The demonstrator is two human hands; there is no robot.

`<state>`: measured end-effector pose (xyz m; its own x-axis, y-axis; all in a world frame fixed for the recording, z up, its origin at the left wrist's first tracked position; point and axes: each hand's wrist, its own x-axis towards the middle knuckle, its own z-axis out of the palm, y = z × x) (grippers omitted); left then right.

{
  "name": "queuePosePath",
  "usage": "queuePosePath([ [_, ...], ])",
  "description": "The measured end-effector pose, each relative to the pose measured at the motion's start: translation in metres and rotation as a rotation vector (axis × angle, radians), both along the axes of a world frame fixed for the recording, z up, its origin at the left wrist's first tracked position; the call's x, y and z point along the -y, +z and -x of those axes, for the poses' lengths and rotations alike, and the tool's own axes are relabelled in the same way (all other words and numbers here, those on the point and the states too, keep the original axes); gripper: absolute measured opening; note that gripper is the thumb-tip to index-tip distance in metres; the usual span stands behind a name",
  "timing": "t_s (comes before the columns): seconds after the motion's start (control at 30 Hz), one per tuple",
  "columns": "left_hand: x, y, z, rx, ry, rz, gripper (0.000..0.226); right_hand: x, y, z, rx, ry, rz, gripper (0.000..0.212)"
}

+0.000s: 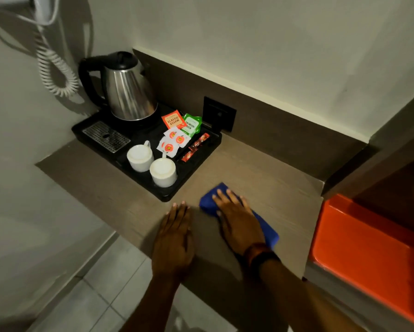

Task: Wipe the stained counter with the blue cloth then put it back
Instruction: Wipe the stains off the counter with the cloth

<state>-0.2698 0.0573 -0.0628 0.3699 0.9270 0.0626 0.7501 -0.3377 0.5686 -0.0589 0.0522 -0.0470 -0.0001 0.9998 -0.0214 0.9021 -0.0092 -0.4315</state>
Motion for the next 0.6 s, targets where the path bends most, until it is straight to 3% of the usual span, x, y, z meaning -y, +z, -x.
queuePosePath([
  [0.07,-0.004,-0.003,0.01,-0.014,-0.034,-0.02,0.061,0.037,0.001,-0.023,-0.069,-0.079,-0.012,0.05],
  [0.13,-0.009,-0.009,0.017,-0.056,-0.09,-0.069,0.059,0.038,-0.003,-0.053,-0.018,-0.201,-0.028,0.05],
  [0.3,-0.008,-0.012,0.016,-0.027,-0.019,-0.092,0.061,-0.038,-0.011,-0.061,0.131,-0.312,-0.025,0.052],
  [0.43,-0.012,-0.011,0.017,-0.023,-0.032,-0.066,0.062,-0.036,-0.007,-0.001,0.094,-0.139,-0.036,0.053],
  [0.53,-0.01,-0.008,0.017,-0.043,-0.065,-0.07,0.063,0.04,0.003,0.035,0.069,0.146,0.014,0.05],
  [0.6,-0.01,-0.011,0.018,-0.048,-0.06,-0.078,0.064,0.076,0.007,0.013,0.009,0.191,0.001,0.048],
])
